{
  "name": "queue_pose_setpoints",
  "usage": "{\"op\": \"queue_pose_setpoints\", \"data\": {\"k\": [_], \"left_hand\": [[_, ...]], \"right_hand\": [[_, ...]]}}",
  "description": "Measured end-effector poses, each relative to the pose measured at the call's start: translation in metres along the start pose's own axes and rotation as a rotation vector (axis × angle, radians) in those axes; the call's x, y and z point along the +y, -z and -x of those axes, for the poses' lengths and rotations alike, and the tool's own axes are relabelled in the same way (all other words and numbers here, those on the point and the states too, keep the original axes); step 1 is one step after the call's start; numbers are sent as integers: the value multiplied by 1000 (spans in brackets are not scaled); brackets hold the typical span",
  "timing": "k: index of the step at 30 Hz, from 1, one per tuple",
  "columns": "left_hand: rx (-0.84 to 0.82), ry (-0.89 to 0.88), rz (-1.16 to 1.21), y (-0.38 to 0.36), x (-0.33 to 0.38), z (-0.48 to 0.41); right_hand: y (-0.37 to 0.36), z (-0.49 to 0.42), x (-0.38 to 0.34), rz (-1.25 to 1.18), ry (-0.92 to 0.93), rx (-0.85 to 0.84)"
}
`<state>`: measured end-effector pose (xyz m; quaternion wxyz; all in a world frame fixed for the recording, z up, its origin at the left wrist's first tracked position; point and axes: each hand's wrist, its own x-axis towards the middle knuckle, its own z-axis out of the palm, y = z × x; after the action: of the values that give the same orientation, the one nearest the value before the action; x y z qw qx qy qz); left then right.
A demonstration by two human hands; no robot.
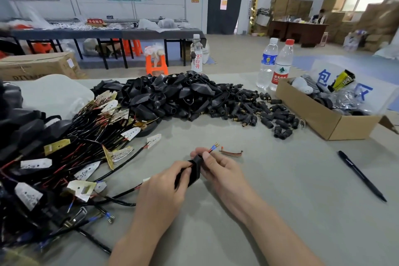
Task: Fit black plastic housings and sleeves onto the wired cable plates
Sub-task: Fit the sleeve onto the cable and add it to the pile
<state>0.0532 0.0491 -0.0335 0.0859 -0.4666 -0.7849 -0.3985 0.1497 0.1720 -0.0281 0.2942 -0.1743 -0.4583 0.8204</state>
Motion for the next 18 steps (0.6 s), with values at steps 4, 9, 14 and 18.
{"op": "queue_pose_setpoints", "data": {"k": [4, 9, 14, 18], "left_hand": [[0, -28, -37, 2, 3, 2], [27, -128, -188, 6, 6, 0], [-8, -213, -210, -1, -1, 1], [14, -240, -224, -5, -2, -1]], "right_hand": [[-2, 4, -2, 80, 27, 30], [18, 0, -18, 48, 106, 246], [34, -4, -31, -102, 166, 391], [29, -6, -23, -65, 119, 313]]}}
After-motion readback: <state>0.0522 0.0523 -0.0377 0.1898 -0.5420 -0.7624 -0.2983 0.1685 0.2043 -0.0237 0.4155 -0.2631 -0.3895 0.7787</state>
